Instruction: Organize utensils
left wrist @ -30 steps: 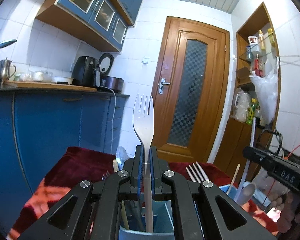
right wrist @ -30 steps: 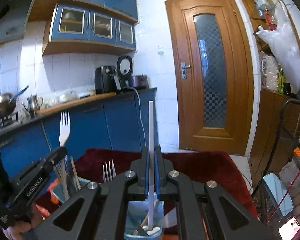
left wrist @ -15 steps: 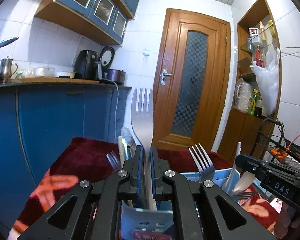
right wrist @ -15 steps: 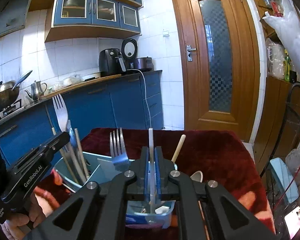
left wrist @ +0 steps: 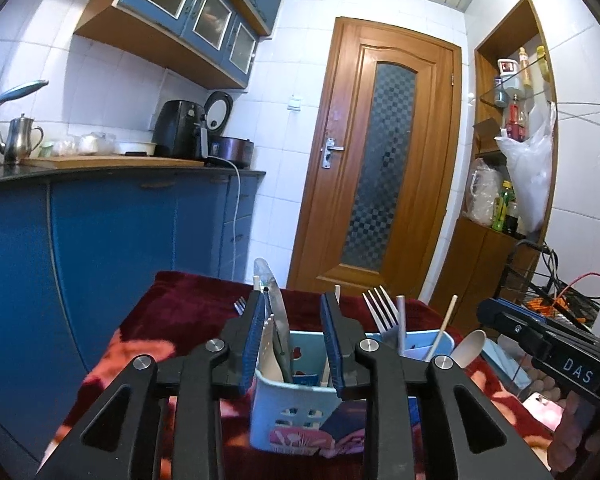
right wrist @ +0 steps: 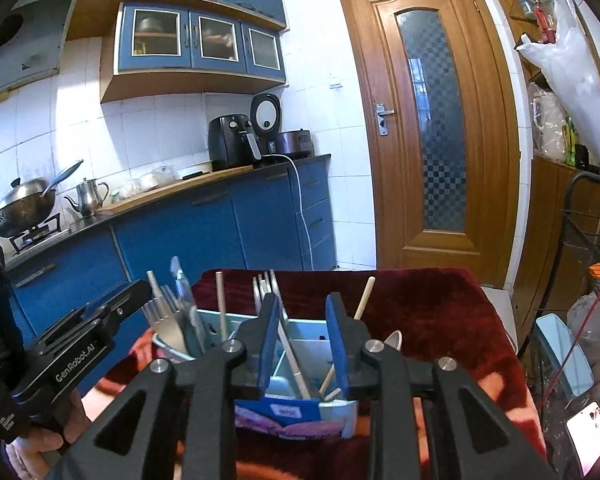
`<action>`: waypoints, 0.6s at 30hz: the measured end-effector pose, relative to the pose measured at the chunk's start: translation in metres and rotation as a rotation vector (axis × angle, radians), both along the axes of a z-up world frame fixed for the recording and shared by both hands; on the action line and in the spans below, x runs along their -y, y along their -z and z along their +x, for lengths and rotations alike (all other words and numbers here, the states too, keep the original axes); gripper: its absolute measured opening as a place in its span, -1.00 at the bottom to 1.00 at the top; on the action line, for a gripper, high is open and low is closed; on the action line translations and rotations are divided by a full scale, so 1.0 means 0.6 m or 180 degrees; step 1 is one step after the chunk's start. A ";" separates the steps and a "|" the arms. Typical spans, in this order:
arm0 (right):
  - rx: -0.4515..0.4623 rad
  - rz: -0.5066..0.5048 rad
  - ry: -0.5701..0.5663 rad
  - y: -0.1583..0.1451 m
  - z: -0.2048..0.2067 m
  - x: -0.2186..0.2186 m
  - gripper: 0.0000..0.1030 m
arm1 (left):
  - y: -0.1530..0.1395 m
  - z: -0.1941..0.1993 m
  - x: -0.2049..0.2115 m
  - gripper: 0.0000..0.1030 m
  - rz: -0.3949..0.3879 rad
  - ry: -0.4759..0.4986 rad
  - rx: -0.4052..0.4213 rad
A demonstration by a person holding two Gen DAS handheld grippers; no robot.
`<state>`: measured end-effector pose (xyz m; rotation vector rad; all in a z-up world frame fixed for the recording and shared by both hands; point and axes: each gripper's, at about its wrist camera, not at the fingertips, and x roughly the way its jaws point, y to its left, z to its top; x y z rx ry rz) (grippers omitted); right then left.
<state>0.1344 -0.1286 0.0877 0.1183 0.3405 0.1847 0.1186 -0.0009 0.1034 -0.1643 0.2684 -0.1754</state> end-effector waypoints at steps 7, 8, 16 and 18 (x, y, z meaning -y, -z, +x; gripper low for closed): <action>0.0048 0.0027 0.0012 -0.019 -0.053 -0.006 -0.20 | -0.018 -0.042 -0.016 -0.42 0.0024 -0.0070 -0.0099; 0.0058 0.0023 0.0018 -0.022 -0.063 -0.008 -0.17 | -0.021 -0.050 -0.019 -0.42 0.0024 -0.0085 -0.0135; 0.0074 -0.0023 0.0018 -0.025 -0.133 -0.022 0.08 | -0.030 -0.110 -0.026 -0.41 0.0130 -0.0082 -0.0295; 0.0072 -0.0026 0.0017 -0.022 -0.146 -0.024 0.13 | -0.031 -0.125 -0.026 -0.38 0.0172 -0.0081 -0.0312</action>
